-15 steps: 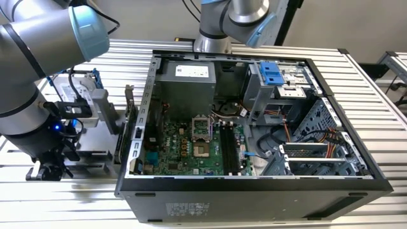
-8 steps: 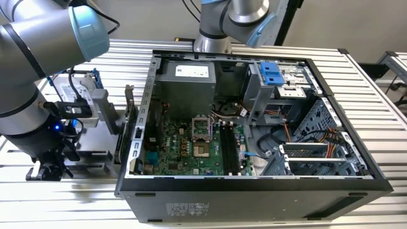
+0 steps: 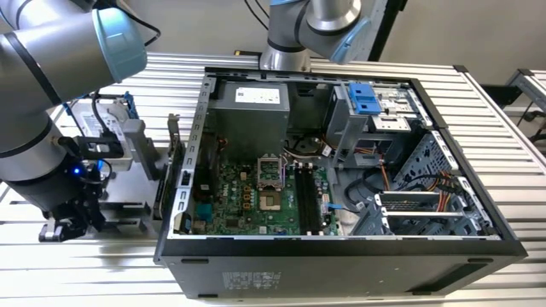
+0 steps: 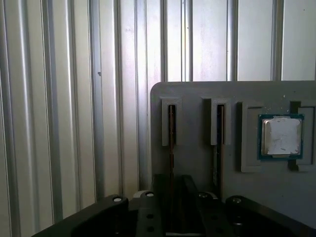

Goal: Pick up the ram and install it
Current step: 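Pick up the ram and move it above insertion slot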

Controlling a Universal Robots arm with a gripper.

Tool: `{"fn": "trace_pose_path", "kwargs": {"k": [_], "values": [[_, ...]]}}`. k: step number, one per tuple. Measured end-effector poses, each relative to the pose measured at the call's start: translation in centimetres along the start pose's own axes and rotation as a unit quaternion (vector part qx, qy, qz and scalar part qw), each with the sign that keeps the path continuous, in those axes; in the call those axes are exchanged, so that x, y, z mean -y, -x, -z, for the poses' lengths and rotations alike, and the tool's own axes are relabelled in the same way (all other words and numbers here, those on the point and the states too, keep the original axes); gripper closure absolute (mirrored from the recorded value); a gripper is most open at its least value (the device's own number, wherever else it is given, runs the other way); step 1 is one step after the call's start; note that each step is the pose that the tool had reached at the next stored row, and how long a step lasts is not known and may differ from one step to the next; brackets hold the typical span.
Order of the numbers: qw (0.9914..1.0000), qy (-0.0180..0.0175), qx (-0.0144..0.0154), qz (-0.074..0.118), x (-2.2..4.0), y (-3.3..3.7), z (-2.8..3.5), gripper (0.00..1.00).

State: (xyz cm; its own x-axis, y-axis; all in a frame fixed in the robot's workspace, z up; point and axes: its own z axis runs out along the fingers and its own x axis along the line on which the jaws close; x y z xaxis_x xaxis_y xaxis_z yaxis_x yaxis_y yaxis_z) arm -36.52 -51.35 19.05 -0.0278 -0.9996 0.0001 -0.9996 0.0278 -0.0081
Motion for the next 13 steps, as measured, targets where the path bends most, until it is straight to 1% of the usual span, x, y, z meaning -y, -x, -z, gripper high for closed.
{"fn": "trace_pose_path", "kwargs": {"k": [13], "values": [[1.0, 0.0, 0.0, 0.0, 0.0, 0.0, -0.05, 1.0]]}}
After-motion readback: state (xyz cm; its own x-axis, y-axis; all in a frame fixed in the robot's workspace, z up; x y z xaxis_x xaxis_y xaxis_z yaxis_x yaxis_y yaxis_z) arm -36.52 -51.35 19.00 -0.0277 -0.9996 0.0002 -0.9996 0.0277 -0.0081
